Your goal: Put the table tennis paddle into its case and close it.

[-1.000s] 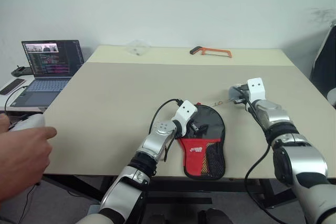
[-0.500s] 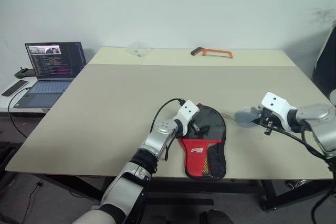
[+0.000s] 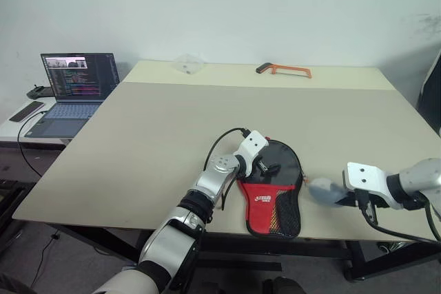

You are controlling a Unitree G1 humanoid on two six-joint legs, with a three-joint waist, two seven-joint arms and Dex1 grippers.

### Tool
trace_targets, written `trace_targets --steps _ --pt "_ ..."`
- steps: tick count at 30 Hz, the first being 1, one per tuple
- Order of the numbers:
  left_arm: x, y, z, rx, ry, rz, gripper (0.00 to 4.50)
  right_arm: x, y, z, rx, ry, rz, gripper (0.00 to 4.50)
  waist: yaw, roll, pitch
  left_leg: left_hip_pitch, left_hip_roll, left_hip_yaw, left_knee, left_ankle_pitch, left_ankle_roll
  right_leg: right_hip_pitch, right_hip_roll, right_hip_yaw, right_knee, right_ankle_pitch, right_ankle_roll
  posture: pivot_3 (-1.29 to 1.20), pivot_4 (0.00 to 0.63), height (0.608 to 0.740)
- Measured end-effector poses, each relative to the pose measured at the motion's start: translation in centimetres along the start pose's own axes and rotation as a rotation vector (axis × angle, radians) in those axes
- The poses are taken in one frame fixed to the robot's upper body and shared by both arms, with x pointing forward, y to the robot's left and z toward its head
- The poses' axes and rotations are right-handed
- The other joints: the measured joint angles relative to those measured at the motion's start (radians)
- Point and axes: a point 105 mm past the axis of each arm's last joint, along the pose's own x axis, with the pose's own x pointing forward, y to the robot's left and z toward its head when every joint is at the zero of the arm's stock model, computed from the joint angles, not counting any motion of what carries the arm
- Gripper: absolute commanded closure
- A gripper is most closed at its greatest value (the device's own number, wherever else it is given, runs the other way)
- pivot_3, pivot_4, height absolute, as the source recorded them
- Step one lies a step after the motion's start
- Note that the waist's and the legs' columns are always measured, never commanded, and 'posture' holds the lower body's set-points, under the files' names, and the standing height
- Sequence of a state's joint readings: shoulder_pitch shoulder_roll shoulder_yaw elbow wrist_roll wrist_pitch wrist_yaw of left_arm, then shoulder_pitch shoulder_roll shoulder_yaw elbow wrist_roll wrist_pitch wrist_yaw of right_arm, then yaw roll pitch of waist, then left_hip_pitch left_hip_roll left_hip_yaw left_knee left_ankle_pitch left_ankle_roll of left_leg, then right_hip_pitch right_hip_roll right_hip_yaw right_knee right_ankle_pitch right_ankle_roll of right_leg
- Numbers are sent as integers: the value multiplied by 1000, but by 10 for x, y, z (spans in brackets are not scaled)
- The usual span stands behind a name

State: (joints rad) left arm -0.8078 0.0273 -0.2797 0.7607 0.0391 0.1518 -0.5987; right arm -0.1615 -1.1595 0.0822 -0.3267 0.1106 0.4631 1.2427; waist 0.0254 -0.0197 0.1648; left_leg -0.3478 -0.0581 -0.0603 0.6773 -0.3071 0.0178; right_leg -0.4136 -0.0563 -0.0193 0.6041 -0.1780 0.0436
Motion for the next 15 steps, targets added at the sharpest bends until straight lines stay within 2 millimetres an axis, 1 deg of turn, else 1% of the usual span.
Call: trace_targets --steps 2,4,8,9,12,15 --pt "1 -1 0 4 2 -2 0 -1 12 2 -11 -8 42 4493 0 0 -1 0 0 -2 0 0 0 2 0 -2 -2 0 0 0 150 740" --pt "1 -2 0 6 4 -5 0 1 27 7 -25 -21 106 4493 0 0 -1 0 1 -5 0 -1 -1 4 0 -5 -6 0 0 0 150 740" --pt "4 -5 -1 1 11 -12 0 5 68 24 -58 -79 270 4493 1 1 -2 0 2 -11 0 -2 -2 8 0 -14 -10 0 0 0 150 740" --pt "5 -5 -1 3 13 -11 0 5 73 27 -59 -86 292 4493 1 1 -2 0 2 -11 0 -3 -3 8 -1 -15 -11 0 0 0 150 740" --pt "5 -6 -1 2 14 -10 0 5 80 27 -53 -80 319 4493 2 1 -2 -1 2 -13 0 -5 -7 9 -2 -17 -11 0 0 0 150 740" --pt "6 -8 -1 3 14 -16 0 4 99 30 -52 -86 392 4493 4 1 -2 -1 2 -16 -1 -6 -8 9 -2 -19 -11 -2 0 0 150 740"
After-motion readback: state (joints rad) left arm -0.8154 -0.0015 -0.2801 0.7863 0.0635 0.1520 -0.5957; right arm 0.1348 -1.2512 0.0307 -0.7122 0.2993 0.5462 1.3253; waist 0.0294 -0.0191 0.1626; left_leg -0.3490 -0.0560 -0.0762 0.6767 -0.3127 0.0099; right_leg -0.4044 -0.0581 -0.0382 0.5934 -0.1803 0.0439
